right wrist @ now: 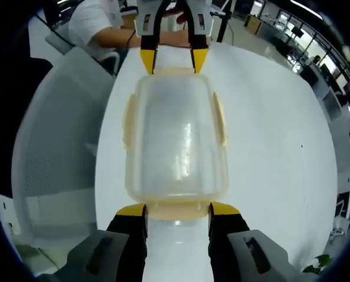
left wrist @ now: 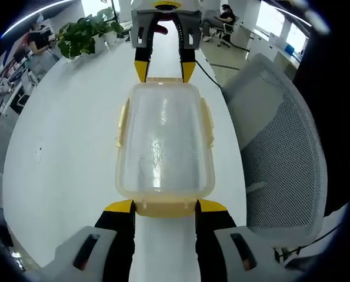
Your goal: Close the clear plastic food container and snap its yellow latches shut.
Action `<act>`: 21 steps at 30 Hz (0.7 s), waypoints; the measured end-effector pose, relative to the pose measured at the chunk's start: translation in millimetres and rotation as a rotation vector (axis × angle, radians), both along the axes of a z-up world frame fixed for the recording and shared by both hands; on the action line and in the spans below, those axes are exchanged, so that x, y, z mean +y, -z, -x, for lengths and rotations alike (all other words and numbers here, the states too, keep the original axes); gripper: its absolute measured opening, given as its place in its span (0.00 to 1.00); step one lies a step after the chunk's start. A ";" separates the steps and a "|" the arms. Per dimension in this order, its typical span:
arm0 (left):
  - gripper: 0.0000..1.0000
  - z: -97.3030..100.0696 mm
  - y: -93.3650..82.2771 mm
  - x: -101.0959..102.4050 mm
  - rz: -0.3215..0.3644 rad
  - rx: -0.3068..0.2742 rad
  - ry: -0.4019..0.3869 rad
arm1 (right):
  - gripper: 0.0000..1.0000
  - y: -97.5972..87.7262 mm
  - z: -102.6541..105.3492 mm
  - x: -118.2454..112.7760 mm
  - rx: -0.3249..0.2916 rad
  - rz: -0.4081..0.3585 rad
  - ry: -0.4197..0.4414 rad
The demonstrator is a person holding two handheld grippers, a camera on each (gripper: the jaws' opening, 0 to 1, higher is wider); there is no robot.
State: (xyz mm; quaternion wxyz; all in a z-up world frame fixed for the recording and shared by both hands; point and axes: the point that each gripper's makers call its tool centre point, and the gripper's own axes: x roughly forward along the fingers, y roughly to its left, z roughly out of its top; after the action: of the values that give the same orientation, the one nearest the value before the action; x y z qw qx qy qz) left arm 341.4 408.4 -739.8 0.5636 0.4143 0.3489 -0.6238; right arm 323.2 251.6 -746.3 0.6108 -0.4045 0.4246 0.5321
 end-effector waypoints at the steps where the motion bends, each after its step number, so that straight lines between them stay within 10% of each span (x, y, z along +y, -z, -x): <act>1: 0.39 0.3 0.1 -0.5 0.000 0.000 0.000 | 0.39 -0.1 0.0 -0.3 -0.001 0.000 0.000; 21: 0.39 3.2 1.1 -12.3 0.012 0.002 -0.003 | 0.39 1.4 2.2 -12.7 0.003 0.014 0.001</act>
State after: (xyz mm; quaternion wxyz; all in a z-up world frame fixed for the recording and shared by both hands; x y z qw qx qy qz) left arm 338.2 396.1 -740.9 0.5664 0.4100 0.3463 -0.6254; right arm 321.0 238.9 -747.6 0.6077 -0.4076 0.4295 0.5293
